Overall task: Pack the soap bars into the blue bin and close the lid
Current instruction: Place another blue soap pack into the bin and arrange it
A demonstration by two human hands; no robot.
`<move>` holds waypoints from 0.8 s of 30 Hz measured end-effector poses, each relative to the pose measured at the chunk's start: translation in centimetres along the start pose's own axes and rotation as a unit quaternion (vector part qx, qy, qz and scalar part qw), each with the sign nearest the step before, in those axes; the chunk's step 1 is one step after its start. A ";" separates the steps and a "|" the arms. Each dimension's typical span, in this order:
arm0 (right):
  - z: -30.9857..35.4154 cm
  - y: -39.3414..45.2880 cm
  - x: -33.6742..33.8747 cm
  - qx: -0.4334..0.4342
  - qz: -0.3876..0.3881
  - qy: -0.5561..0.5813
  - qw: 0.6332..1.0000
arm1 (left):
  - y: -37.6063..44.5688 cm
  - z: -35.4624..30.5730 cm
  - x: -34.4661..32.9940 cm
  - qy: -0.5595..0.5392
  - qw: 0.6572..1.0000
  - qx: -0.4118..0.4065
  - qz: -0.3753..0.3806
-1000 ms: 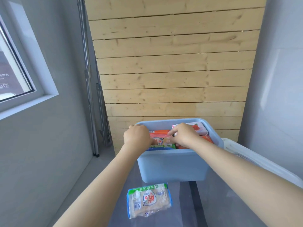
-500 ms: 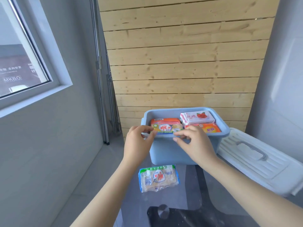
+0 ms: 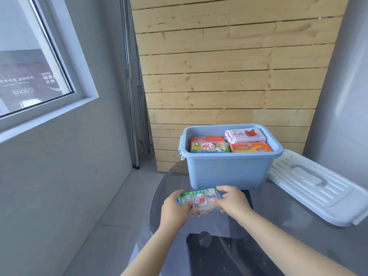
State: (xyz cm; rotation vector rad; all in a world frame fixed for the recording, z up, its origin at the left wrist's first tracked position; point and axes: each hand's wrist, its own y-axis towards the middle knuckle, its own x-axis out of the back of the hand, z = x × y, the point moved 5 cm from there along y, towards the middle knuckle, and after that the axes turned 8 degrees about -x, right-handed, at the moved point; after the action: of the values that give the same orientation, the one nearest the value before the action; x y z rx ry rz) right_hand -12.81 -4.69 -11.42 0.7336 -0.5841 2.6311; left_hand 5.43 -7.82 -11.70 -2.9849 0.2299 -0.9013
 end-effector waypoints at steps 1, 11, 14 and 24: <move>-0.1 -0.3 0.1 -0.003 -0.002 0.016 1.000 | -0.2 0.0 0.2 -0.010 1.000 0.004 -0.004; 4.1 -4.7 7.7 0.077 -0.073 0.082 0.991 | -2.2 -7.7 3.8 -0.074 0.991 -0.101 -0.041; 5.9 -4.8 10.0 0.109 -0.089 0.116 0.983 | -1.6 -10.7 4.6 -0.085 0.987 -0.130 -0.046; 11.7 3.9 11.9 0.116 -0.131 0.126 0.976 | 9.3 -16.9 4.8 -0.019 0.979 -0.195 -0.060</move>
State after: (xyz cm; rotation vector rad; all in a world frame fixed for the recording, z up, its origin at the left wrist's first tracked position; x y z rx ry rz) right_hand -19.26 -11.00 3.11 0.4872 -0.1018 2.5113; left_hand -1.23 -17.24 4.51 -3.4063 0.2554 -0.9001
